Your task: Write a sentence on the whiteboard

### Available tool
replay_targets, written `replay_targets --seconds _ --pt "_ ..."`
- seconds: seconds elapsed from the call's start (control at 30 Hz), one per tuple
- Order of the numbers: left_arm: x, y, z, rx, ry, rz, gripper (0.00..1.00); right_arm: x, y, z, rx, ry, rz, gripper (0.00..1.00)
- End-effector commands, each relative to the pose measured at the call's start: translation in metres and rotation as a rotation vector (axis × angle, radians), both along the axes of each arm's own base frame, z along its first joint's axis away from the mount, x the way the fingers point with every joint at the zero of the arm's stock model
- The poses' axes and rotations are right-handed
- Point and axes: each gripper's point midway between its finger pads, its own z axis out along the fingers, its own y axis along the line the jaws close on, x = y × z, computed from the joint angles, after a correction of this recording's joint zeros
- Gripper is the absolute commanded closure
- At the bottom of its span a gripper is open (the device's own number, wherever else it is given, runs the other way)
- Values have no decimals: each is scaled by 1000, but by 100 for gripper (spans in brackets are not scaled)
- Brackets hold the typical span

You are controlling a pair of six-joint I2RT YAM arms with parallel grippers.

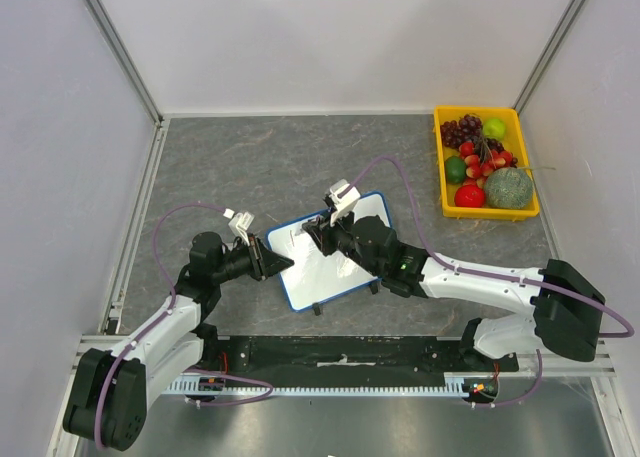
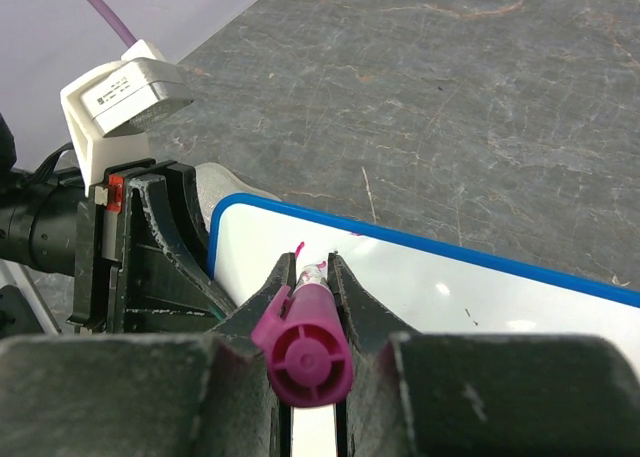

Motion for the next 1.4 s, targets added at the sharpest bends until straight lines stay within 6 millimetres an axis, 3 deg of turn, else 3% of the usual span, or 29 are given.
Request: replay_targets --seconds 0.0,0.43,1.1,1.2,1.37 --pt "8 6 -4 55 -75 20 98 -4 5 -1 24 10 31 100" --pt "8 7 -4 54 -81 22 98 -6 8 -17 -1 43 46 100" --pt "8 7 -3 54 -86 27 98 -5 -23 -30 -49 53 -45 100" --pt "8 7 -3 54 -86 29 98 -6 -24 -24 -43 48 -45 100" --pt "8 7 -3 54 -82 29 98 -12 -24 6 28 25 -13 100"
